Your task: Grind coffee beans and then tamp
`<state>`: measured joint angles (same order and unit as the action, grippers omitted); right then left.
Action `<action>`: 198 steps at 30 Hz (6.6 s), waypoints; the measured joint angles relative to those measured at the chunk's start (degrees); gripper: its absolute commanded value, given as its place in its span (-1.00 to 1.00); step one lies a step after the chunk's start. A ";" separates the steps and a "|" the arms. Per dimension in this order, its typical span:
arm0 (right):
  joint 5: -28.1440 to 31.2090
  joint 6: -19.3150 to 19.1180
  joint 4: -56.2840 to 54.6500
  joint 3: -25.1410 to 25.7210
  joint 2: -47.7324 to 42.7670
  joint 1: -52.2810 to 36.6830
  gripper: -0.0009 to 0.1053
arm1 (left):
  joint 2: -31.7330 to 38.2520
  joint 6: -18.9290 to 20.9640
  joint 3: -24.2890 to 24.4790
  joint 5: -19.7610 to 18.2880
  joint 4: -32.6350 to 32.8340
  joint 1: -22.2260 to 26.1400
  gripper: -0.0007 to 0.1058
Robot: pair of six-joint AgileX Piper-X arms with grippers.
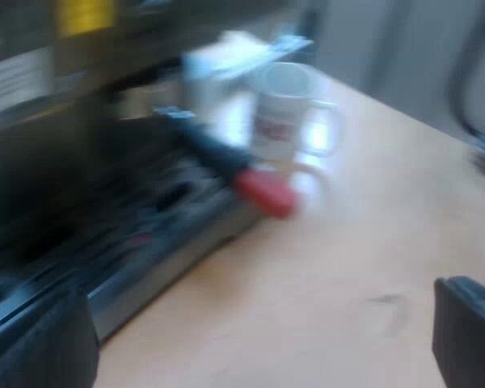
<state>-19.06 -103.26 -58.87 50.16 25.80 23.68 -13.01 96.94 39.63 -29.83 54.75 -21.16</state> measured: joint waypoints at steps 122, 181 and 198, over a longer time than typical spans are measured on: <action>60.57 17.15 79.64 -22.66 42.47 43.00 -0.61 | -6.37 -3.48 -24.64 -8.28 -30.05 -8.86 0.63; 59.92 34.97 29.19 -0.32 35.94 44.91 0.31 | -6.37 -3.48 -24.64 -8.28 -31.33 -8.86 0.63; 48.06 34.74 32.18 3.51 47.66 35.27 0.31 | -6.37 -3.48 -24.64 -9.08 -31.73 -8.86 0.63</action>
<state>29.00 -68.51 -26.70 53.67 73.46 58.95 -19.38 93.46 14.99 -38.91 23.01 -30.02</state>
